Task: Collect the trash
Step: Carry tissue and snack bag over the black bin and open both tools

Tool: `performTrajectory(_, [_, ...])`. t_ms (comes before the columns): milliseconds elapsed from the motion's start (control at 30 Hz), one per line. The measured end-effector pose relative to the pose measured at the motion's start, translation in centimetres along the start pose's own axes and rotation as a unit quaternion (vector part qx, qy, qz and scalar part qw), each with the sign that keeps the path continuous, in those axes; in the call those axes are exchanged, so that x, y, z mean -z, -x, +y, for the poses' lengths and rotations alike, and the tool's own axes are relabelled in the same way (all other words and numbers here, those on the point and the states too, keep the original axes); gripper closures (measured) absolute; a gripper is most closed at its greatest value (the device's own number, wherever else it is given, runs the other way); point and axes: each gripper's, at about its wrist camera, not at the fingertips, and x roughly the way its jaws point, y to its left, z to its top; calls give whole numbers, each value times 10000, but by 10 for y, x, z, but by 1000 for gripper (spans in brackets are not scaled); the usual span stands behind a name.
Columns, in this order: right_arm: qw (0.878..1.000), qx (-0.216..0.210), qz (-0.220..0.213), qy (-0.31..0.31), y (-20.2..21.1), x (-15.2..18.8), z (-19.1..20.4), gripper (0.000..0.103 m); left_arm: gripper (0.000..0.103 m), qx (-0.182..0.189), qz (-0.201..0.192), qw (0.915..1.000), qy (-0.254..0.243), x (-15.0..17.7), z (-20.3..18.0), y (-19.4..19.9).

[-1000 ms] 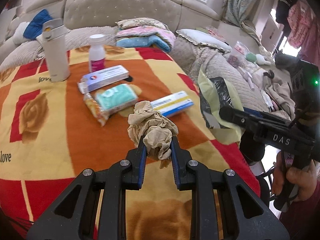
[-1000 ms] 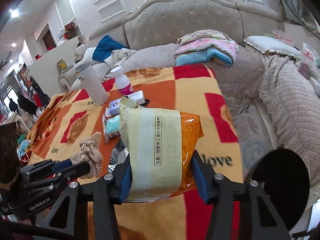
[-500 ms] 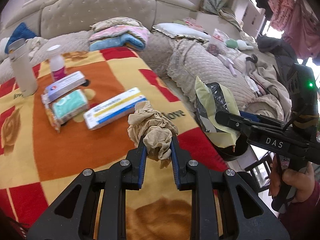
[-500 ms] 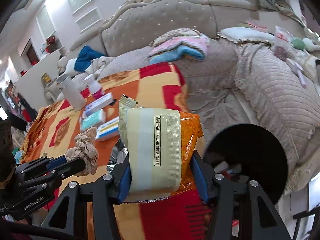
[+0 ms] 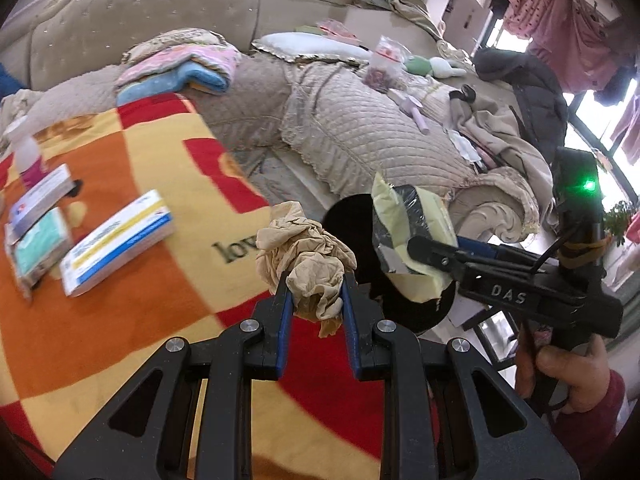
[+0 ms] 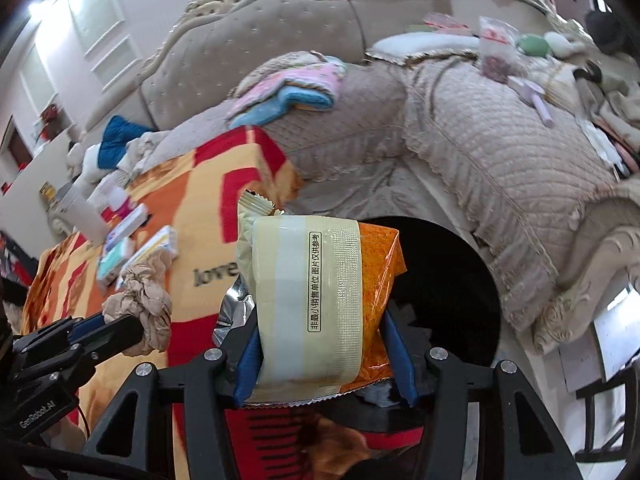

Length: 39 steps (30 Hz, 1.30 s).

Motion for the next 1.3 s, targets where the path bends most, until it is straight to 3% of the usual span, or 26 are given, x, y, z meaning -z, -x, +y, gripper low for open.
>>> performTrajectory(433, [9987,224,89,-458,-17,2,-46,47,83,124,288,9993,-197,-14,-26,-48])
performTrajectory(1033, [9973,172,41,-709,-27,-2,-68,45,82,279,404,9987,-156,-18,-32,-78])
performTrajectory(1100, [9973,200,33,-709,-29,-3,-69,39,81,312,388,9987,-129,-18,-32,-78])
performTrajectory(1200, [9969,185,-6,-758,-29,-4,-71,32,73,390,376,9985,-93,-18,-30,-79])
performTrajectory(1267, [9958,102,-74,-904,-27,-6,-74,29,53,529,385,9978,-46,-18,-28,-79])
performTrajectory(1300, [9952,59,-82,-972,-27,-7,-76,24,50,573,385,9976,-24,-18,-28,-79])
